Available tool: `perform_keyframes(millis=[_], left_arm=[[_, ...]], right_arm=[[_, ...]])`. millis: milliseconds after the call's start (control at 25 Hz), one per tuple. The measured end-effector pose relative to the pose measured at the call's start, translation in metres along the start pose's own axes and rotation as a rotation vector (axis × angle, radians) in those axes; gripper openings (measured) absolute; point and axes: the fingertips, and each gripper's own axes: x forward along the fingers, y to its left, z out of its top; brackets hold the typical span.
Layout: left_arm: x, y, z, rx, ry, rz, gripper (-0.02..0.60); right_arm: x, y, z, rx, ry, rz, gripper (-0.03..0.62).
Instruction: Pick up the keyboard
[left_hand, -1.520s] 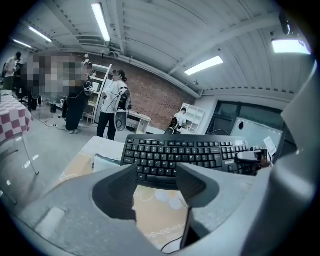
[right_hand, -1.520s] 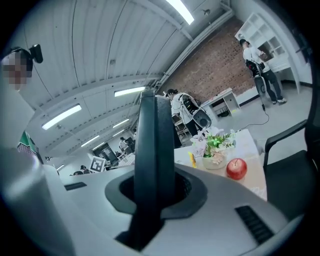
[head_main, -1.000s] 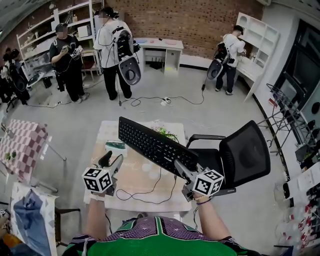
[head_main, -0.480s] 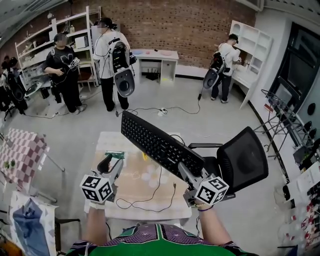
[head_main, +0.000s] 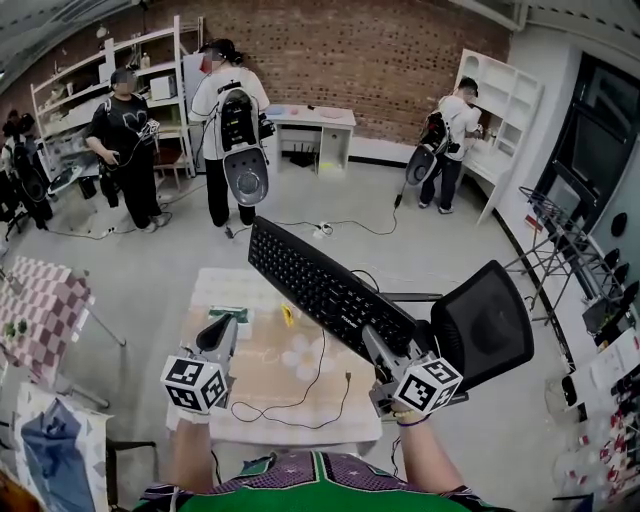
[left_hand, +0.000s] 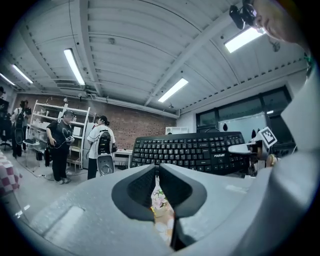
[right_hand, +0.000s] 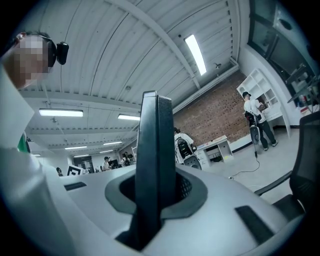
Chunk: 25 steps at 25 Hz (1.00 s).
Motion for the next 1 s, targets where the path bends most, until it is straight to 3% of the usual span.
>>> perform_keyframes(millis=[1000], left_arm=[[-0.016, 0.001, -0.003, -0.007, -0.018, 0.024, 0.018]], right_arm=[[-0.007, 0.015, 0.001, -0.015, 0.006, 0.037, 0.075]])
